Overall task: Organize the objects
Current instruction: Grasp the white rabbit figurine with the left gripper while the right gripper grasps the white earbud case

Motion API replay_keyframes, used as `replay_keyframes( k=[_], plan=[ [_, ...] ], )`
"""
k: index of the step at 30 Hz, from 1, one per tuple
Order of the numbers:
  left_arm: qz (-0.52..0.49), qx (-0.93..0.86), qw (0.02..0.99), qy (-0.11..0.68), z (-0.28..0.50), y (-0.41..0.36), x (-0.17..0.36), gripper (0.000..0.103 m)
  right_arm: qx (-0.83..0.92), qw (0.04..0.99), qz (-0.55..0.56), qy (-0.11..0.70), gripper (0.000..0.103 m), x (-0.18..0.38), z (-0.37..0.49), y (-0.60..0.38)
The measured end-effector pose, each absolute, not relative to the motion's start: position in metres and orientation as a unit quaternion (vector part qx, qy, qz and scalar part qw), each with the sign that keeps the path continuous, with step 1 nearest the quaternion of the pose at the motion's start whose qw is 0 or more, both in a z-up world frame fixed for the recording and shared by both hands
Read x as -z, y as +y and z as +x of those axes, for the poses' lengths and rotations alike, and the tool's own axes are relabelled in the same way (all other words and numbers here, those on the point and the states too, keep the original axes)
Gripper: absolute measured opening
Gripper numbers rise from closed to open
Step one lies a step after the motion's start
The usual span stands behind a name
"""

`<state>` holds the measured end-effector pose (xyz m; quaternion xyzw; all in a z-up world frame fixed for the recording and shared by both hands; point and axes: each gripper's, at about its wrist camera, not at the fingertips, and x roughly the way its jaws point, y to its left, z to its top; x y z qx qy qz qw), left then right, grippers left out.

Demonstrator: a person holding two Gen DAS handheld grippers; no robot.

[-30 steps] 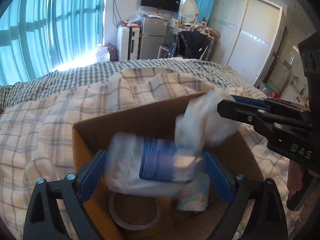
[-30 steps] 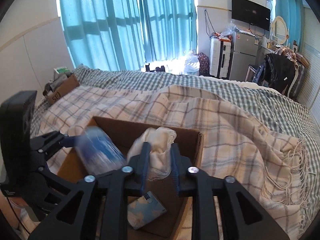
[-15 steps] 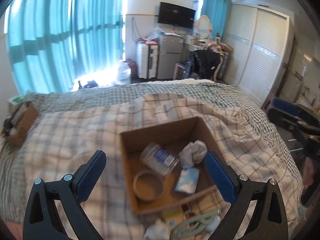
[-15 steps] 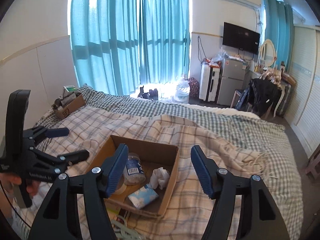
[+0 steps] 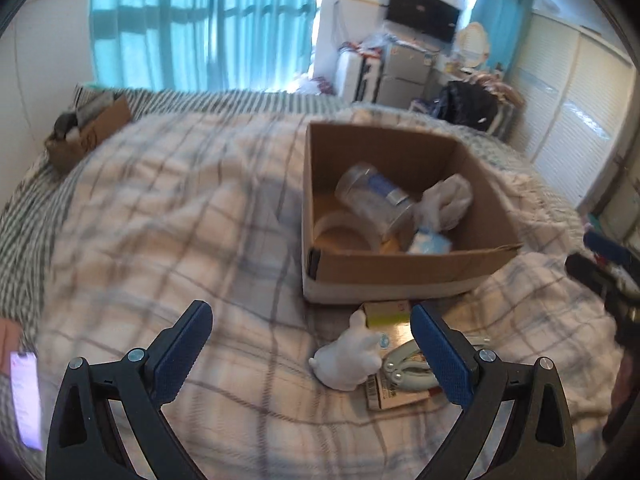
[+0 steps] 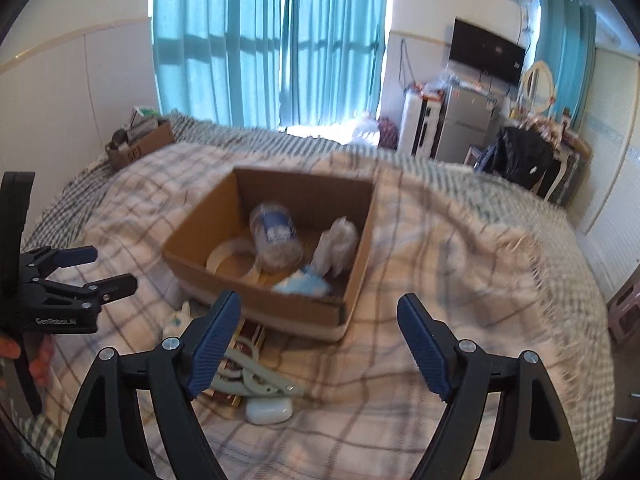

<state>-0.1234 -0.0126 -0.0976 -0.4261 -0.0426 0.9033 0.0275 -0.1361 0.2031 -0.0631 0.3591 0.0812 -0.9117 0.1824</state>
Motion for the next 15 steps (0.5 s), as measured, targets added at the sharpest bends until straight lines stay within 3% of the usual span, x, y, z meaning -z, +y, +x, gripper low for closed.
replay_keyframes(
  k=[9,15],
  plan=[
    [-0.46,-0.887,0.026,0.023,-0.115,0.017,0.155,0.102,0.852,0.205,0.469,0.108,0.08,0.167,-0.133,0.185],
    [-0.487,-0.873,0.036,-0.001,-0.127,0.018,0.17,0.088,0.83,0.22,0.488,0.16,0.08,0.187,-0.127,0.166]
  ],
)
